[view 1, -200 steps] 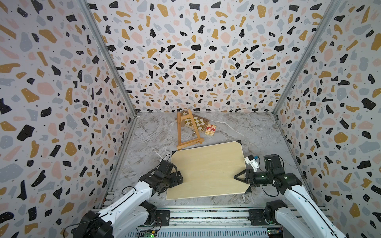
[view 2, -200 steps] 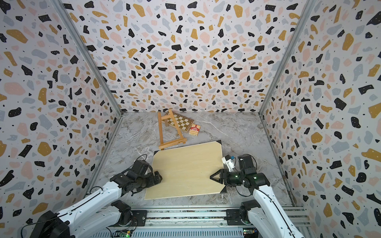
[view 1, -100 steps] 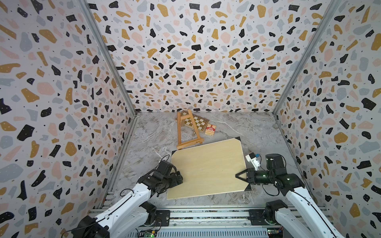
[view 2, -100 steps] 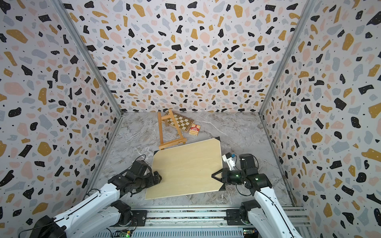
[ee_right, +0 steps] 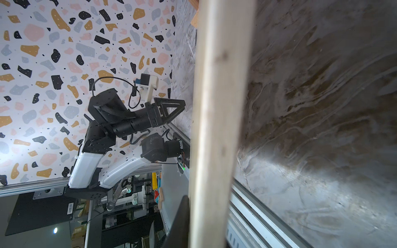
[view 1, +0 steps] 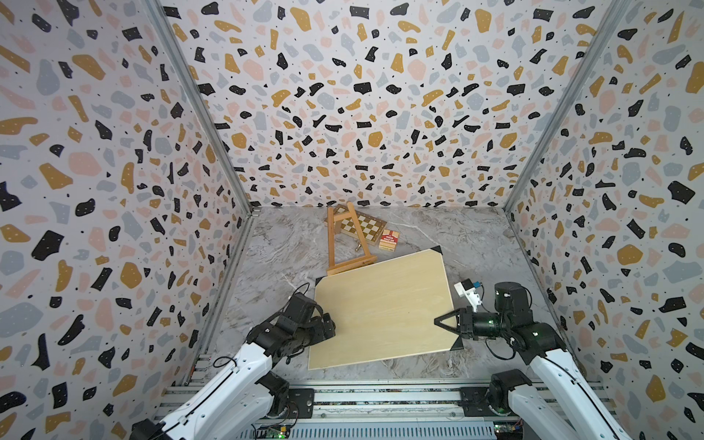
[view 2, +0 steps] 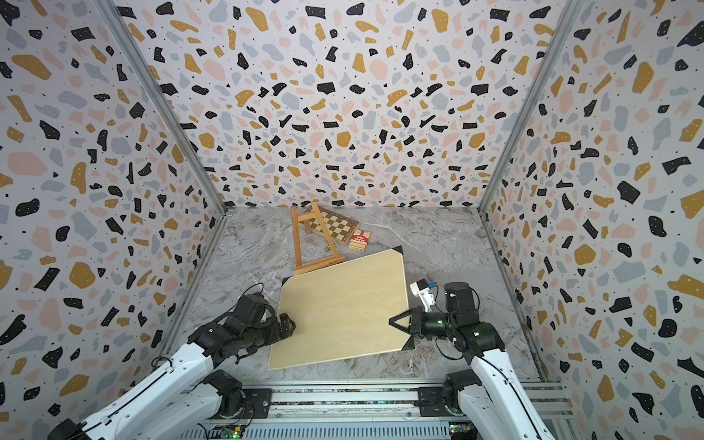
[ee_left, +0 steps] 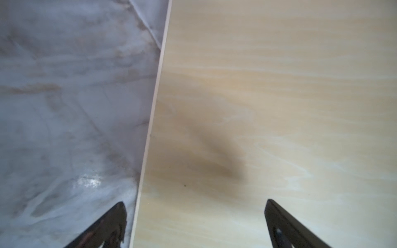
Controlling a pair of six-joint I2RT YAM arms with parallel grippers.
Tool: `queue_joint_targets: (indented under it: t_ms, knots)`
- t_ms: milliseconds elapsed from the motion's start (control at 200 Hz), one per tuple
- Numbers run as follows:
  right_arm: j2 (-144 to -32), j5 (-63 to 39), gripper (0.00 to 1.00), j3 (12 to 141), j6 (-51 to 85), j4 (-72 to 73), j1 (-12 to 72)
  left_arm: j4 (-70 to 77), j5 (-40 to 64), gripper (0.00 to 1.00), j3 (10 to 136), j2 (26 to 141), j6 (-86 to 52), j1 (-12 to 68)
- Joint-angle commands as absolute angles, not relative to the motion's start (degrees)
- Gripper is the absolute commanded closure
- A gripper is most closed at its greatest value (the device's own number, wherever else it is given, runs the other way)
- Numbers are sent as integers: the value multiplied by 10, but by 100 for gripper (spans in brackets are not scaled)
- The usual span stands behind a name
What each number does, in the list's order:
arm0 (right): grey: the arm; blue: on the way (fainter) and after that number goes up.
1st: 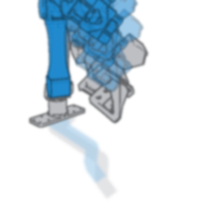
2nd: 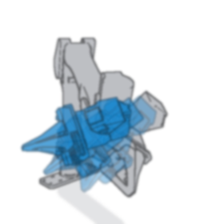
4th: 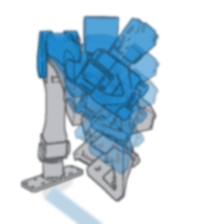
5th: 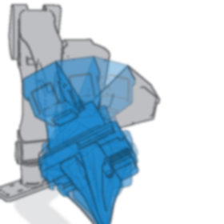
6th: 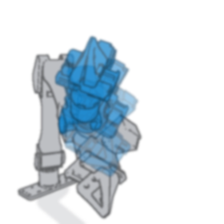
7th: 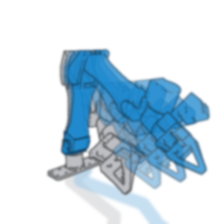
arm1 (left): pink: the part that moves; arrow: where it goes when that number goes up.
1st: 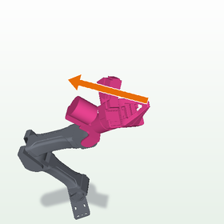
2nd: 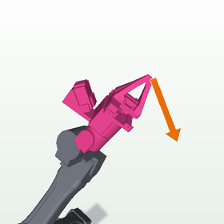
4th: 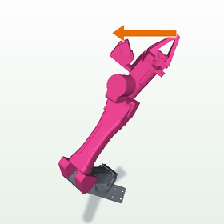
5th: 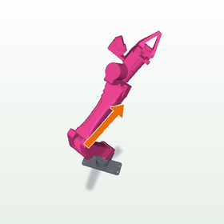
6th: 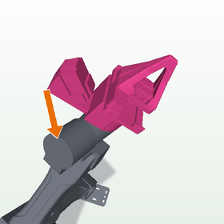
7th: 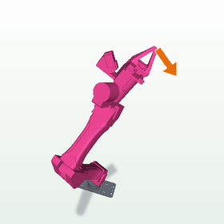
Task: Assemble the easel
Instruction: Pick up the drawing board from the center of the board.
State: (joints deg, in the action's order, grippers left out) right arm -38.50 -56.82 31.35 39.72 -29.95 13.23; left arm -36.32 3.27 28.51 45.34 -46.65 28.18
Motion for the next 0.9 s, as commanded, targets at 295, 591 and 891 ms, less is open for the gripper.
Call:
queue_joint_targets:
  t_ms: [295,591,891]
  knots:
    - [-351,-632,100,379,460,-87,134,-435,-12,1,421,401,-399,252]
    - [-356,-638,100,391,533,-3,134,-465,-25,1,464,377,-376,234]
    - [-404,-635,100,469,544,68,133,-475,-22,1,576,400,-315,200]
